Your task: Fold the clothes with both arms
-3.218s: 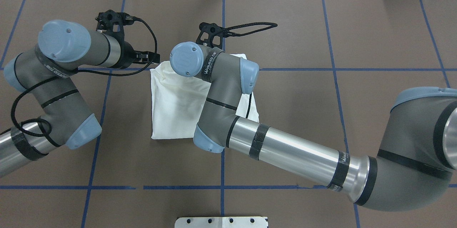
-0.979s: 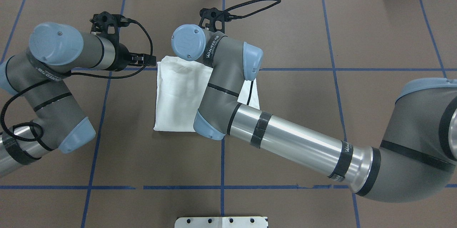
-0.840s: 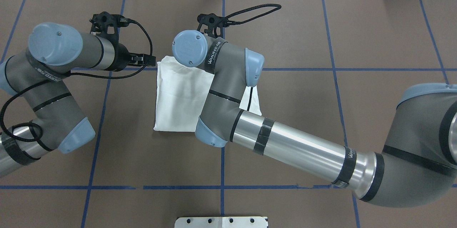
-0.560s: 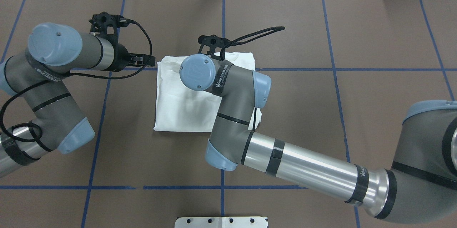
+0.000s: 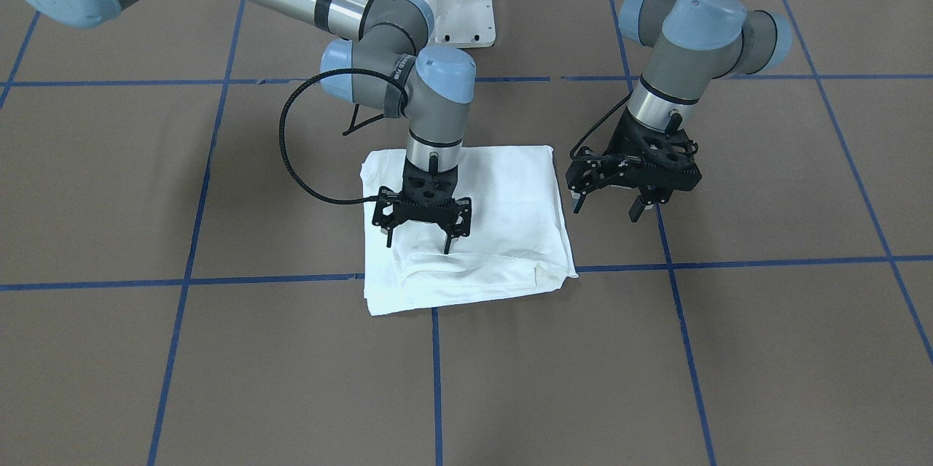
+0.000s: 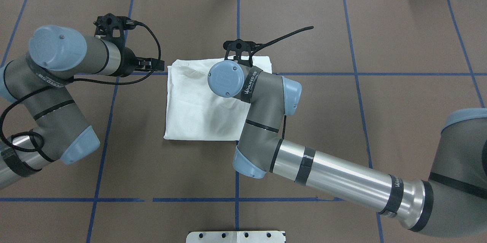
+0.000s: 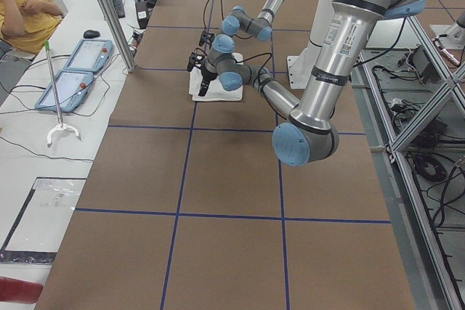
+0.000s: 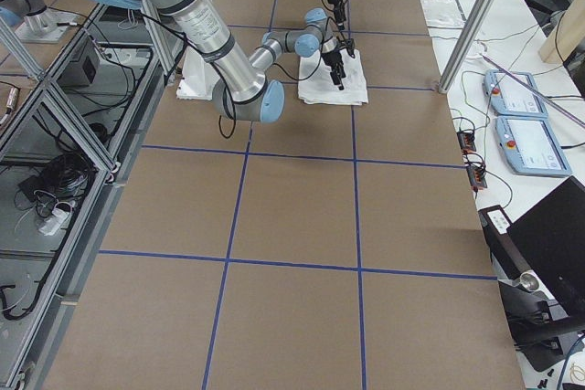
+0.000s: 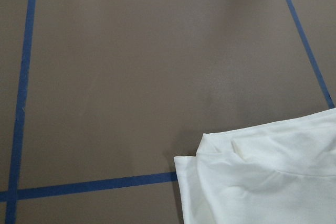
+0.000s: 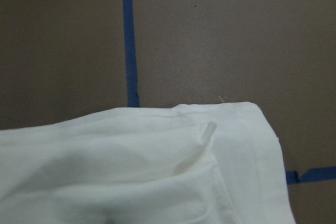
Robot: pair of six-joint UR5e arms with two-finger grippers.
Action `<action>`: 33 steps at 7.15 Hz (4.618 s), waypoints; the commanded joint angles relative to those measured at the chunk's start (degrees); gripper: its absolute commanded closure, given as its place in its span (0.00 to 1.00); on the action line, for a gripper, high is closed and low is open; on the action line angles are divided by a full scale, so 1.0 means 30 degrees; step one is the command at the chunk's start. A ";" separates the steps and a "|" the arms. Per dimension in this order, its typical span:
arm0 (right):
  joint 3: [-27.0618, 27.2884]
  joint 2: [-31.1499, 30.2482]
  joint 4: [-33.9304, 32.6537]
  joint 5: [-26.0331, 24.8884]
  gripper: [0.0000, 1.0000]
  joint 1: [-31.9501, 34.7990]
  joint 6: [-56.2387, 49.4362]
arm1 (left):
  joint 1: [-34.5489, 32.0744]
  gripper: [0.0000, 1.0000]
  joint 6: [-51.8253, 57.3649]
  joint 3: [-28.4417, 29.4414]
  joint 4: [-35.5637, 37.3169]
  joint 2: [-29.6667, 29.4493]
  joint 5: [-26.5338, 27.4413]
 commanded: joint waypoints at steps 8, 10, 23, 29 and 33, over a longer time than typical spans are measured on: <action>0.1017 -0.1375 0.0007 0.6192 0.00 0.4672 -0.5202 | 0.0000 0.00 0.0019 -0.0571 0.0048 0.0015 -0.0084; 0.3529 -0.3296 -0.0140 0.9133 0.00 0.6311 -0.6637 | 0.0000 0.00 0.0370 -0.1940 0.0340 0.1147 -0.0813; 1.0313 -2.0126 -0.4770 1.7409 0.00 2.1262 -2.8384 | -1.8076 0.00 2.4628 0.1715 0.8604 0.9688 -1.0010; 1.1629 -2.0387 -0.4859 1.7379 0.00 2.1233 -2.7976 | -1.7988 0.00 2.4688 -0.1069 1.1943 0.9066 -0.9871; 1.1572 -2.0448 -0.4770 1.7408 0.00 2.1232 -2.8003 | -1.7988 0.00 2.4688 -0.1100 1.1972 0.9184 -0.9870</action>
